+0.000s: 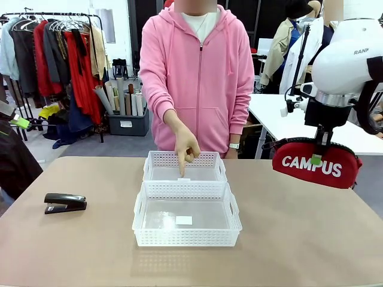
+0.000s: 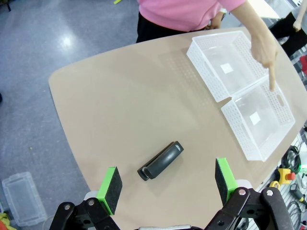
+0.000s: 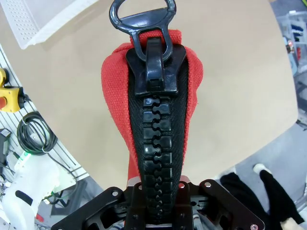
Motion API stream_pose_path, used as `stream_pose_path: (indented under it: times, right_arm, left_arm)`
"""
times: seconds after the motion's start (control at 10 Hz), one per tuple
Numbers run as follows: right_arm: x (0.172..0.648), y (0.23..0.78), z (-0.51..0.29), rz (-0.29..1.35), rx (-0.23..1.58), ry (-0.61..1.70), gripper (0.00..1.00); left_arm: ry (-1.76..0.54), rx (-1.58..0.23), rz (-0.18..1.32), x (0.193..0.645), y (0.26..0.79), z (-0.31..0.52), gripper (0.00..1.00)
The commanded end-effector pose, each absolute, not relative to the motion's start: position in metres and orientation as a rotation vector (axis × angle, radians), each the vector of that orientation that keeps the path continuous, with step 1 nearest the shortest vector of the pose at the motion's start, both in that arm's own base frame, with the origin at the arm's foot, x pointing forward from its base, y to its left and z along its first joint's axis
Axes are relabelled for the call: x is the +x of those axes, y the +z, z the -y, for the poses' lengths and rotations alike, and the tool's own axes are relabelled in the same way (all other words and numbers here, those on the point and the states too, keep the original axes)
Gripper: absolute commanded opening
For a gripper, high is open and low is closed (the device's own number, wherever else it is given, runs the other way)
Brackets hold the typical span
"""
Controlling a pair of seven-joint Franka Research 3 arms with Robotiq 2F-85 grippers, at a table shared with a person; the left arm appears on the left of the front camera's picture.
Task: Distribute items into two baskets.
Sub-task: Place the picked Pencil pouch into the Organizing basket as instructed by the person.
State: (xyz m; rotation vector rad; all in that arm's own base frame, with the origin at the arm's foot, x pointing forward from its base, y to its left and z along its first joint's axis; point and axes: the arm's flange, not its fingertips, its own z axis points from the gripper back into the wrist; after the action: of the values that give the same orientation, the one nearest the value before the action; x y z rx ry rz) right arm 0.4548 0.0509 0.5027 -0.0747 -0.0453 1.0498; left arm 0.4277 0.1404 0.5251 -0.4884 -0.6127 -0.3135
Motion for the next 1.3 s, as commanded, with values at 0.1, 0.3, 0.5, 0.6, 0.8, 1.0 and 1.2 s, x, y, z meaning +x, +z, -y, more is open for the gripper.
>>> stream_pose_path:
  times: [0.1, 0.3, 0.5, 0.6, 0.8, 1.0, 1.2]
  right_arm:
    - [0.452, 0.505, -0.049, 0.051, -0.077, 1.045, 0.00]
    - [0.452, 0.505, -0.049, 0.051, -0.077, 1.045, 0.00]
    - [0.452, 0.505, -0.049, 0.051, -0.077, 1.045, 0.00]
    - [0.452, 0.505, -0.049, 0.051, -0.077, 1.045, 0.00]
    - [0.444, 0.506, -0.056, 0.070, -0.050, 1.061, 0.00]
    - [0.423, 0.509, -0.072, 0.113, -0.027, 1.115, 0.00]
    - [0.404, 0.506, -0.094, 0.129, -0.017, 1.175, 0.00]
  left_arm:
    - [-0.318, -0.498, 0.618, 0.427, 0.525, -0.141, 1.00]
    - [-0.318, -0.498, 0.618, 0.427, 0.525, -0.141, 1.00]
    - [-0.318, -0.498, 0.618, 0.427, 0.525, -0.141, 1.00]
    - [-0.318, -0.498, 0.618, 0.427, 0.525, -0.141, 1.00]
    - [-0.318, -0.498, 0.618, 0.427, 0.525, -0.141, 1.00]
    - [-0.318, -0.498, 0.618, 0.427, 0.525, -0.141, 1.00]
    - [-0.318, -0.498, 0.618, 0.427, 0.525, -0.141, 1.00]
